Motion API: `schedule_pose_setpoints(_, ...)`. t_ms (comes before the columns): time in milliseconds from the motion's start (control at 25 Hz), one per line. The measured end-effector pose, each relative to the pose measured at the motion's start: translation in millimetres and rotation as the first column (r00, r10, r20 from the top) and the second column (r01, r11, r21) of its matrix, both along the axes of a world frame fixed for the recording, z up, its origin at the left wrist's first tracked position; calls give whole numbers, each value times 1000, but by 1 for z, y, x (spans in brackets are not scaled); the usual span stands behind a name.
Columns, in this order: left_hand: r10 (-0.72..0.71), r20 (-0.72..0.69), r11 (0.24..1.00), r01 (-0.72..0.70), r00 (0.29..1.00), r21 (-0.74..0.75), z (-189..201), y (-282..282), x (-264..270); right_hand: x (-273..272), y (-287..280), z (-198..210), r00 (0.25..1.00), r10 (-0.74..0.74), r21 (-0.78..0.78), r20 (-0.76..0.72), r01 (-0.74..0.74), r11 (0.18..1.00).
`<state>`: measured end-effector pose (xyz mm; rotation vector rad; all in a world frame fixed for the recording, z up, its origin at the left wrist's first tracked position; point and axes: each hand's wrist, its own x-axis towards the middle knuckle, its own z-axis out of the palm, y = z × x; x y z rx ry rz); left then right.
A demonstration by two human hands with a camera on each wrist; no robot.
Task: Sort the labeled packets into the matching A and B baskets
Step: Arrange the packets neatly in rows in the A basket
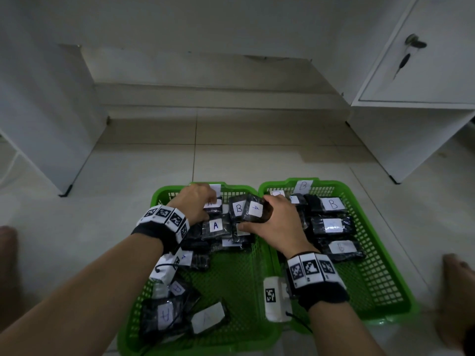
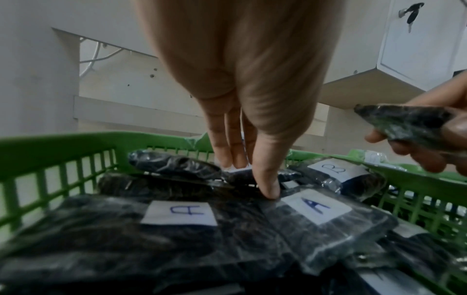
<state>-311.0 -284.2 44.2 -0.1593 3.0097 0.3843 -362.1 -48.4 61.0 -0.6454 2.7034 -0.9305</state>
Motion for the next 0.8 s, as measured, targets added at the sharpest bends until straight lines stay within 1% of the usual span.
schedule_pose_setpoints(120,-10,-22,999,11,1000,38,1,3,2,5,-9,0,999,51,51,0,-51,997)
schedule_pose_setpoints(160,-18,-6,1000,18,1000,21,0,5,4,6,-11,-2,998,59,55,-1,-58,997)
schedule_pose_setpoints(240,-32,42,997,34,999,-67,-5,10,7,7,-14,-3,998,63,36,4,-63,997)
schedule_pose_setpoints(320,-29,50,994,34,998,-106,-8,12,9,8,-13,-1,998,60,12,-18,-59,998)
schedule_pose_setpoints(400,-35,25,997,37,999,-61,-5,11,13,10,-10,5,998,52,-15,-24,-53,999)
schedule_pose_setpoints(440,-20,-22,1000,20,1000,1,-1,10,15,10,-9,8,999,41,-30,-12,-41,999)
schedule_pose_setpoints(480,31,-109,994,-19,994,107,3,6,19,10,-8,13,1000,30,-37,0,-30,999)
schedule_pose_setpoints(520,139,-176,963,-91,975,255,10,4,24,11,-8,17,1000,27,-38,9,-27,999)
schedule_pose_setpoints(560,258,-190,893,-158,947,422,18,2,30,12,-11,21,999,44,-40,15,-43,998)
schedule_pose_setpoints(600,346,-146,787,-202,927,583,26,0,36,15,-14,24,996,81,-39,25,-80,996)
schedule_pose_setpoints(640,382,-65,670,-228,922,707,31,0,40,20,-19,28,991,133,-37,31,-132,991)
schedule_pose_setpoints(680,364,16,589,-244,931,771,37,0,47,27,-26,31,981,189,-36,35,-187,982)
schedule_pose_setpoints(720,324,63,552,-243,944,798,40,1,53,35,-33,33,971,237,-46,35,-235,971)
schedule_pose_setpoints(760,298,78,551,-239,951,799,43,3,61,42,-40,33,961,273,-68,41,-270,961)
schedule_pose_setpoints(800,304,71,561,-239,950,792,45,4,68,49,-46,32,954,296,-104,54,-289,952)
